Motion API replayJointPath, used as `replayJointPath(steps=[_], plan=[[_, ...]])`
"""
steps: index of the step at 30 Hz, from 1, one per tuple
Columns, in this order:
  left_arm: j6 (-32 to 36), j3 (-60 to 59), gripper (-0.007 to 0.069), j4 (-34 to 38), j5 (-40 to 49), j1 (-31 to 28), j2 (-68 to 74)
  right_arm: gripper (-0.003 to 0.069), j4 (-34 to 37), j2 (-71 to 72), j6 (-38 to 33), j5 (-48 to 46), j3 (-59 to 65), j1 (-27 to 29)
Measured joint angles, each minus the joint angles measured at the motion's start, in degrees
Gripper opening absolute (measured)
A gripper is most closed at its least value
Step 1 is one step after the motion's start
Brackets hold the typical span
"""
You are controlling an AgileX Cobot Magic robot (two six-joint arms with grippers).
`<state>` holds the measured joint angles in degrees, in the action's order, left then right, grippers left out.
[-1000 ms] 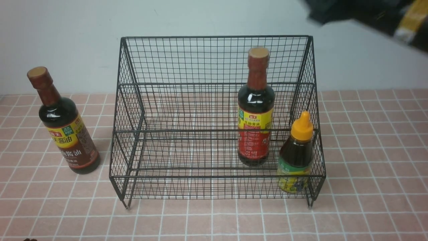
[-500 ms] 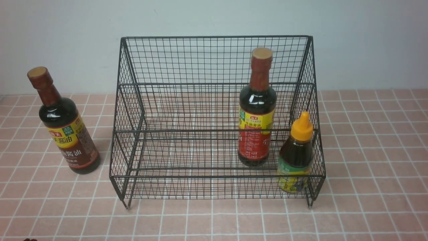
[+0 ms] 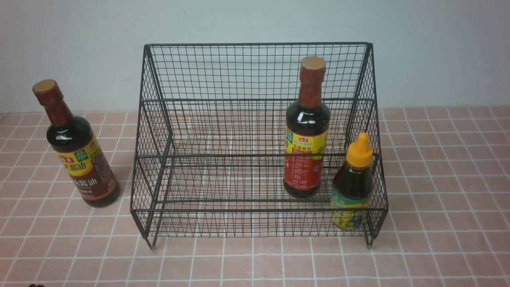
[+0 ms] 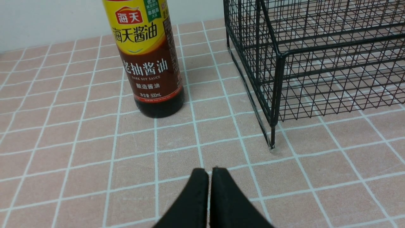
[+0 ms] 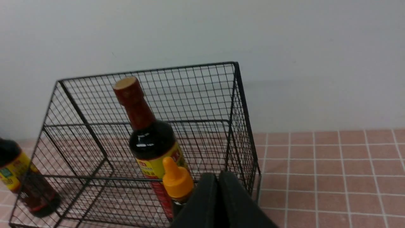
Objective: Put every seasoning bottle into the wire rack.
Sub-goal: Use the left arm to grab the condiment bottle closest to it
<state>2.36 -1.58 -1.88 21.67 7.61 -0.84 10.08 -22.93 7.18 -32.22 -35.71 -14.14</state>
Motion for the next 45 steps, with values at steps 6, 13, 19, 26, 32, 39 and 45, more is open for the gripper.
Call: replayJointPath(steps=[6,13,19,26,32,39,45], plan=[[0.00,0.00,-0.0007,0.00,0.00,0.00,0.00,-0.0013,0.73,2.86,0.00,-0.92,0.71,0.00],[0.00,0.00,-0.0007,0.00,0.00,0.00,0.00,-0.0013,-1.06,2.96,-1.96,-2.93,0.79,0.00],[0.00,0.00,-0.0007,0.00,0.00,0.00,0.00,-0.0013,-6.42,6.31,-8.85,-1.54,3.99,1.91],[0.00,0.00,-0.0007,0.00,0.00,0.00,0.00,-0.0013,-7.24,18.94,-12.05,9.25,21.60,12.30],[0.00,0.00,-0.0007,0.00,0.06,0.00,0.00,-0.0013,-7.49,23.44,-12.32,9.65,36.65,15.86],[0.00,0.00,-0.0007,0.00,0.06,0.00,0.00,-0.0013,-7.86,23.60,-12.37,9.84,36.71,15.91],[0.00,0.00,-0.0007,0.00,0.06,0.00,0.00,-0.0013,-7.86,23.60,-12.37,9.84,36.71,15.91]])
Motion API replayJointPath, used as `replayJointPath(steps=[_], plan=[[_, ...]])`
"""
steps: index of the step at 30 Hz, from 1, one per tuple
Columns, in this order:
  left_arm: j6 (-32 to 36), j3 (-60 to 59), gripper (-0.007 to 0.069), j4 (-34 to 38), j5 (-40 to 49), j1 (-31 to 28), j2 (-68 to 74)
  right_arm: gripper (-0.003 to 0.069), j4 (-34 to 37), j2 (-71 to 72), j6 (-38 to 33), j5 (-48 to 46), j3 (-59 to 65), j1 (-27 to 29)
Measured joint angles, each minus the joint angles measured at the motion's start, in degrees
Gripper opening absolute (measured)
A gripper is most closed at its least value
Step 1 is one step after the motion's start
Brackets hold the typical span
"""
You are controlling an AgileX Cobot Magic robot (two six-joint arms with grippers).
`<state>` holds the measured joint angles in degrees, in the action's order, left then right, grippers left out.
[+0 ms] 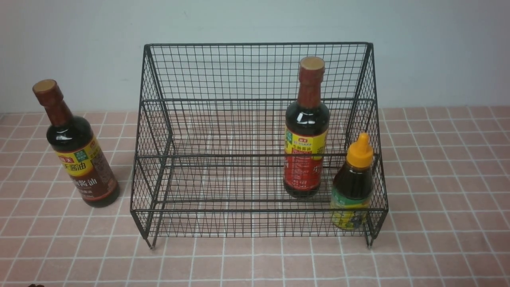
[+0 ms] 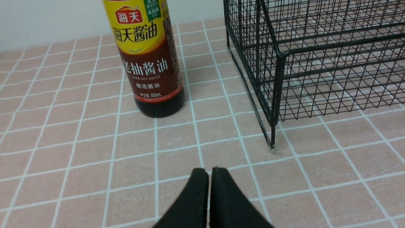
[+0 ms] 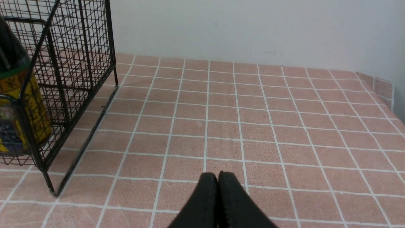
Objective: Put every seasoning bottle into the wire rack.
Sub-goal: Use the left arm to grab the condiment bottle closest to it
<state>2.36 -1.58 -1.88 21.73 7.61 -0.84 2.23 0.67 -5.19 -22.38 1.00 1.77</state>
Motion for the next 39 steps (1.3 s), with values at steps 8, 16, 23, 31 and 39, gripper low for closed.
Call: replayJointPath(steps=[8,16,23,31,39], plan=[[0.00,0.00,-0.0007,0.00,0.00,0.00,0.00,-0.0013,0.00,0.00,0.00,0.00,0.00,0.00],[0.00,0.00,-0.0007,0.00,0.00,0.00,0.00,-0.0013,0.00,0.00,-0.06,0.00,0.00,0.00],[0.00,0.00,-0.0007,0.00,0.00,0.00,0.00,-0.0013,0.00,0.00,-0.06,0.00,0.00,0.00],[-1.49,-0.07,-0.0007,0.89,-4.31,0.00,0.00,-0.0013,0.00,0.00,-0.06,0.00,0.00,0.00],[-7.76,-0.07,-0.0007,10.30,-36.84,0.00,0.00,-0.0013,0.00,0.00,-0.12,0.00,0.00,0.00]])
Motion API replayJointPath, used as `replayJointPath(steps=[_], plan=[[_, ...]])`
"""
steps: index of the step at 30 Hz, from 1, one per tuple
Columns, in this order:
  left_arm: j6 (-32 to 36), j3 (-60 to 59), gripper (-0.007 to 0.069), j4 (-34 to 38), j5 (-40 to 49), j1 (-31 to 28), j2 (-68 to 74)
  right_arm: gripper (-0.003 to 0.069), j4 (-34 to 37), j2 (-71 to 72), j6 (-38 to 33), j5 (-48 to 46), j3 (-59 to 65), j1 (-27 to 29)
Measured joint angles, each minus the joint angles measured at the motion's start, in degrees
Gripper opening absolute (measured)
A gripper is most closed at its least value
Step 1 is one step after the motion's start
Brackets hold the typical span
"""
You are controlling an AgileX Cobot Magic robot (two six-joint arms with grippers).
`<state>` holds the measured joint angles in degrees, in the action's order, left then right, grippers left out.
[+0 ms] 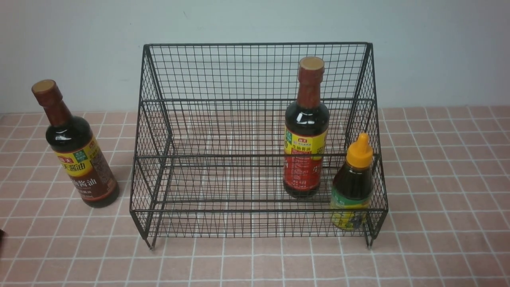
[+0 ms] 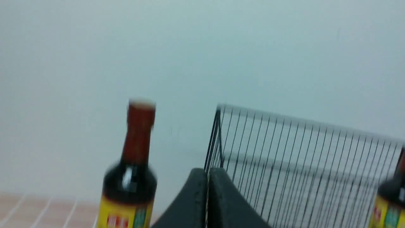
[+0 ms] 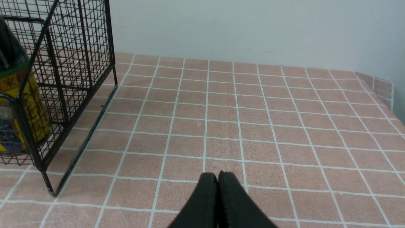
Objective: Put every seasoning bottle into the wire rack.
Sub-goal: Use the left arm to grab the condiment bottle closest to it
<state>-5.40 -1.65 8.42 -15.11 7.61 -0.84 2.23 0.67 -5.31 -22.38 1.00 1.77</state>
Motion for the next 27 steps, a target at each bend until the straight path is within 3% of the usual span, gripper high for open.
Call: replayJointPath(steps=[5,11,14,19,27], plan=[[-0.28,1.97,-0.0007,5.54,-20.72,0.00,2.15,-0.0013,0.00,0.00,0.00,0.00,0.00,0.00],[4.17,14.10,-0.0007,7.03,-17.70,0.00,16.85,-0.0013,0.00,0.00,0.00,0.00,0.00,0.00],[8.14,22.46,-0.0007,5.70,-13.37,0.00,32.61,-0.0013,0.00,0.00,0.00,0.00,0.00,0.00],[9.03,27.84,0.0004,5.49,-11.97,0.00,45.06,-0.0013,0.00,0.00,0.00,0.00,0.00,0.00],[13.24,35.15,0.0122,8.33,-12.08,-0.23,59.61,-0.0013,0.00,0.00,-0.05,0.00,0.00,0.00]])
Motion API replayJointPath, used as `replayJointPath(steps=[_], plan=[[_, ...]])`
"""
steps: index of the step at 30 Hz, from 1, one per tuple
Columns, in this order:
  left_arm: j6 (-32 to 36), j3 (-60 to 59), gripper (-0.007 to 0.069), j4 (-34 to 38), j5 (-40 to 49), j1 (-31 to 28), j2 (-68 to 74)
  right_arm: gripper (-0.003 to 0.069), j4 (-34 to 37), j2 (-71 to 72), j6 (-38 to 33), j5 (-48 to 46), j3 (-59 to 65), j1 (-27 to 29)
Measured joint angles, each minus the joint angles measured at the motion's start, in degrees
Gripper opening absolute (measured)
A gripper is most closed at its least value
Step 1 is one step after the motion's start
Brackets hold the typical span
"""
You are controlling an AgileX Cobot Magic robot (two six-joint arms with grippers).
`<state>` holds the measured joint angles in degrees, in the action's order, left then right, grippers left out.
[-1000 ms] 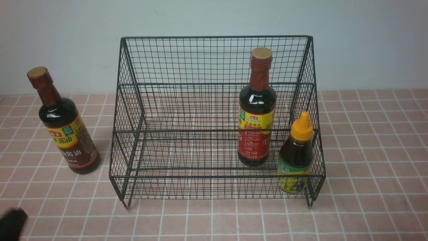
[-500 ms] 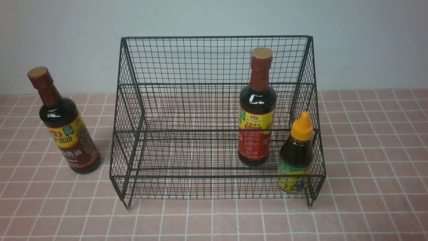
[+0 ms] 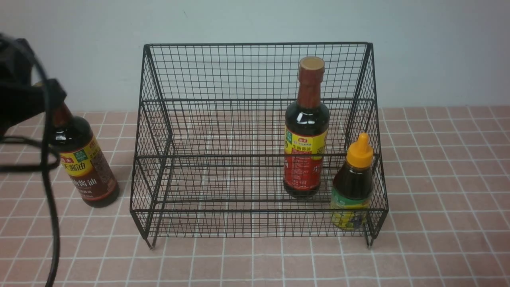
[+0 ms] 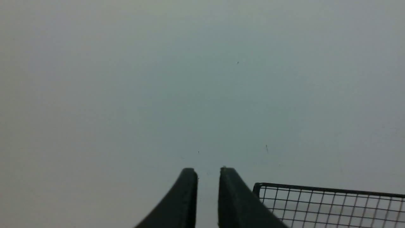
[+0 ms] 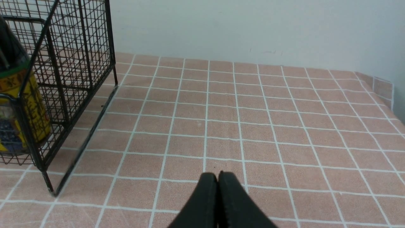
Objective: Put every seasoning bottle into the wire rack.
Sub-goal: Use the left arm to grab the condiment bottle closest to it
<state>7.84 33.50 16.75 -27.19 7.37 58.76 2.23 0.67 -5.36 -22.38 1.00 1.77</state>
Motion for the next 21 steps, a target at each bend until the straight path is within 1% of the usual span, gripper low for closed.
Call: replayJointPath(steps=[1,2,5,8,10,14,21], plan=[[1.54,1.82,0.0176,3.12,0.00,-0.98,2.09,-0.0013,0.00,0.00,0.00,0.00,0.00,0.00],[1.97,2.39,0.0195,4.63,0.00,-1.64,2.95,-0.0013,0.00,0.00,0.00,0.00,0.00,0.00],[3.71,4.89,0.0292,8.75,0.08,-4.48,4.85,-0.0013,0.00,0.00,0.00,0.00,0.00,0.00],[4.12,6.73,0.0367,9.87,1.31,-6.67,5.92,-0.0013,0.00,0.00,0.00,0.00,0.00,0.00],[4.33,7.65,0.0398,9.87,2.70,-7.06,7.03,-0.0013,0.00,0.00,0.00,0.00,0.00,0.00],[4.44,8.84,0.0428,9.87,4.88,-7.13,10.36,-0.0013,0.00,0.00,0.00,0.00,0.00,0.00],[4.44,8.91,0.0428,9.87,5.77,-7.13,16.98,-0.0013,0.00,0.00,0.00,0.00,0.00,0.00]])
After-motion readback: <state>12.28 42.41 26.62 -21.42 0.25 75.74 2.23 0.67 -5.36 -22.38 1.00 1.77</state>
